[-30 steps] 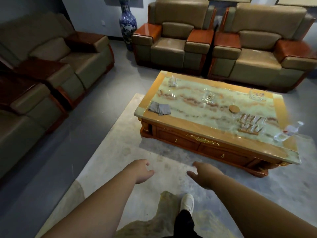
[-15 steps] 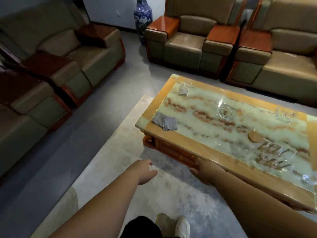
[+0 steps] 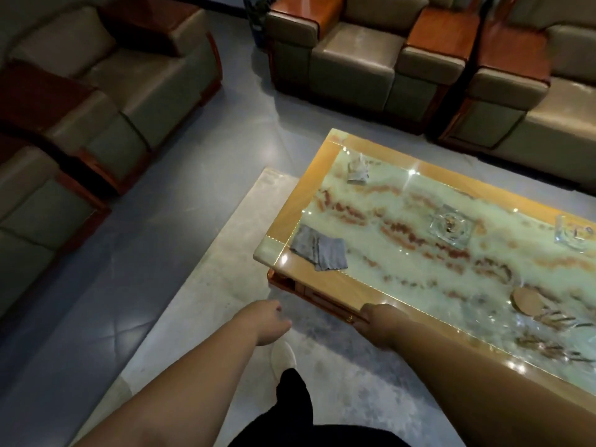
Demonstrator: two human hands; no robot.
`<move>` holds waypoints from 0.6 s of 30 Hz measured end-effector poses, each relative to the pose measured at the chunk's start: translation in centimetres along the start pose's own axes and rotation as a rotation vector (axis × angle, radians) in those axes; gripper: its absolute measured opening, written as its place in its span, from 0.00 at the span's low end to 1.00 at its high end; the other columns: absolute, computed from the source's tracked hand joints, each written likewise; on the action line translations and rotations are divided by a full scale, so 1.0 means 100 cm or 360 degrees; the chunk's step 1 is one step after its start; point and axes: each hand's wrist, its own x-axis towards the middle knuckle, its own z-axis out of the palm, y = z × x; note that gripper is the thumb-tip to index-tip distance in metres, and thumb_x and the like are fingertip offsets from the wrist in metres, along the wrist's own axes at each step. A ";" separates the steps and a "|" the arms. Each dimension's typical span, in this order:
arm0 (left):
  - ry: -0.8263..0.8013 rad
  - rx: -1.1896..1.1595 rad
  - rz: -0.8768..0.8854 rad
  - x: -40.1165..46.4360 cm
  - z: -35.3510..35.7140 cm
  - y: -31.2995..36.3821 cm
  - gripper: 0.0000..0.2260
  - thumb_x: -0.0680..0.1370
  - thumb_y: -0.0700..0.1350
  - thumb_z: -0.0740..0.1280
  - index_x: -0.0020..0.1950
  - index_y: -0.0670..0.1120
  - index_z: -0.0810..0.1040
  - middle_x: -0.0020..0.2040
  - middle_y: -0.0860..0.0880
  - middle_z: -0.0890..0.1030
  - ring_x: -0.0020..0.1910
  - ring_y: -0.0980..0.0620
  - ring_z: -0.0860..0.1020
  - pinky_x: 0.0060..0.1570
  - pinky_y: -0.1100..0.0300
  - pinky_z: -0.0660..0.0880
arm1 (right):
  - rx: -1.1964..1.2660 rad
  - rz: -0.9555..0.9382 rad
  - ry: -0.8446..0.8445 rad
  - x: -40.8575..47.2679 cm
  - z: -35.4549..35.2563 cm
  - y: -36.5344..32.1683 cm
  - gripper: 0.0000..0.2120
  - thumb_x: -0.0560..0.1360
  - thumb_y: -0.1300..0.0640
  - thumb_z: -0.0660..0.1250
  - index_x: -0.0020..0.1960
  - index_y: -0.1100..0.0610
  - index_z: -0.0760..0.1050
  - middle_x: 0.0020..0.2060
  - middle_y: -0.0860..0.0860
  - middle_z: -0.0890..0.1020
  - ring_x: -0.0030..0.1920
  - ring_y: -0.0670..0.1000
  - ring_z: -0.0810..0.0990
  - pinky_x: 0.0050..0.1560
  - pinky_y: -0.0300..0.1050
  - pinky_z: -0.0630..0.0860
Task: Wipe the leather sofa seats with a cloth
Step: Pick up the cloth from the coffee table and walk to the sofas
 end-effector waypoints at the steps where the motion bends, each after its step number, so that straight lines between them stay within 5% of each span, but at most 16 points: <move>1: -0.0019 0.0069 0.0017 0.013 -0.012 -0.002 0.30 0.80 0.61 0.66 0.79 0.50 0.69 0.75 0.45 0.74 0.71 0.44 0.75 0.69 0.50 0.74 | 0.0023 0.0026 -0.0010 0.012 -0.011 -0.008 0.26 0.80 0.35 0.60 0.69 0.51 0.72 0.62 0.55 0.81 0.61 0.58 0.79 0.58 0.48 0.76; 6: -0.0060 0.0290 0.0085 0.073 -0.058 -0.006 0.32 0.80 0.64 0.64 0.80 0.49 0.69 0.76 0.46 0.75 0.72 0.43 0.75 0.68 0.50 0.74 | 0.0109 0.0030 -0.0041 0.060 -0.041 -0.040 0.30 0.77 0.30 0.56 0.71 0.47 0.71 0.60 0.52 0.82 0.59 0.58 0.80 0.61 0.55 0.78; 9: -0.0053 0.0277 0.0116 0.101 -0.071 -0.004 0.30 0.81 0.64 0.64 0.78 0.51 0.69 0.73 0.47 0.77 0.69 0.44 0.76 0.66 0.48 0.75 | 0.0145 0.0015 -0.0080 0.075 -0.049 -0.058 0.25 0.81 0.37 0.59 0.71 0.51 0.71 0.61 0.55 0.81 0.61 0.59 0.79 0.62 0.54 0.76; 18: -0.0021 0.0121 0.0105 0.198 -0.046 -0.010 0.30 0.81 0.61 0.65 0.81 0.51 0.66 0.77 0.45 0.71 0.73 0.42 0.72 0.70 0.46 0.73 | 0.0260 0.0097 -0.0182 0.183 -0.040 -0.051 0.26 0.82 0.40 0.61 0.75 0.53 0.69 0.67 0.56 0.78 0.66 0.59 0.77 0.66 0.53 0.75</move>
